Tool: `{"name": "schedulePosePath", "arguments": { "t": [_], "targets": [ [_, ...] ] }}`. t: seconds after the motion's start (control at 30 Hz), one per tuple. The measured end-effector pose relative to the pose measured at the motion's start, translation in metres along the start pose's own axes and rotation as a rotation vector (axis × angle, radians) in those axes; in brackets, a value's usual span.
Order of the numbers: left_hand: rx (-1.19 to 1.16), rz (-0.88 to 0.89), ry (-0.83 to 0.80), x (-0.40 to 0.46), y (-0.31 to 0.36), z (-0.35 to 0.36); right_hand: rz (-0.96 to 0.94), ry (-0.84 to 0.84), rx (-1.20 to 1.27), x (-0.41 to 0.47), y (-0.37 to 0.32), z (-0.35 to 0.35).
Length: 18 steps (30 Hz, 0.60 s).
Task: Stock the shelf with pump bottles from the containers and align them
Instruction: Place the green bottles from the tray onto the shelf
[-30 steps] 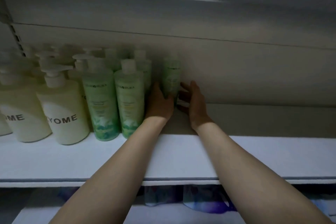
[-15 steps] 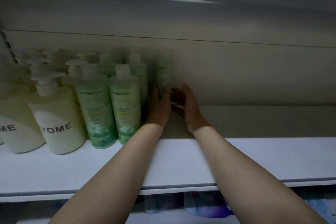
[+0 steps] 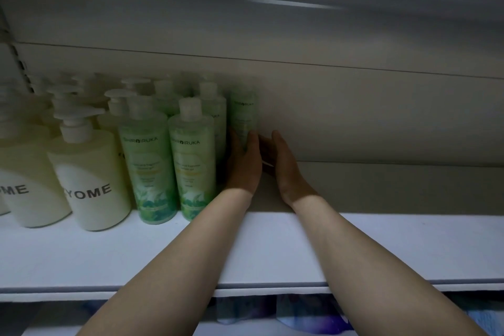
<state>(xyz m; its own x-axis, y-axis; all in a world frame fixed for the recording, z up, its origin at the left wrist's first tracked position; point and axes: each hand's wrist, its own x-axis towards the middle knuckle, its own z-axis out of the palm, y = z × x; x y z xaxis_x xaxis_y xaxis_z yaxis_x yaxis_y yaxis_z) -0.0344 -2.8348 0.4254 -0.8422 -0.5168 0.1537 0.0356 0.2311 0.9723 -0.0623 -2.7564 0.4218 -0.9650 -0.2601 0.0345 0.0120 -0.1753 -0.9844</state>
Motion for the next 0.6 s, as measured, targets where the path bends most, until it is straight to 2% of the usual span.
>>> {"name": "schedulePosePath", "arguments": {
  "t": [0.2, 0.37, 0.47, 0.6],
  "targets": [
    [0.094, -0.069, 0.038, -0.009, 0.001, 0.0, -0.018, 0.079, -0.018, -0.008, -0.003, 0.002],
    [0.225, -0.136, -0.059, -0.043, 0.012, -0.012, 0.062, 0.182, -0.042, -0.04, -0.015, 0.005],
    [0.164, -0.096, -0.147, -0.082, 0.012, -0.033, 0.089, 0.209, -0.109, -0.074, -0.012, 0.007],
    [0.05, -0.008, -0.205, -0.136, 0.011, -0.072, 0.01, 0.17, -0.295, -0.135, -0.004, 0.01]
  ]
}}
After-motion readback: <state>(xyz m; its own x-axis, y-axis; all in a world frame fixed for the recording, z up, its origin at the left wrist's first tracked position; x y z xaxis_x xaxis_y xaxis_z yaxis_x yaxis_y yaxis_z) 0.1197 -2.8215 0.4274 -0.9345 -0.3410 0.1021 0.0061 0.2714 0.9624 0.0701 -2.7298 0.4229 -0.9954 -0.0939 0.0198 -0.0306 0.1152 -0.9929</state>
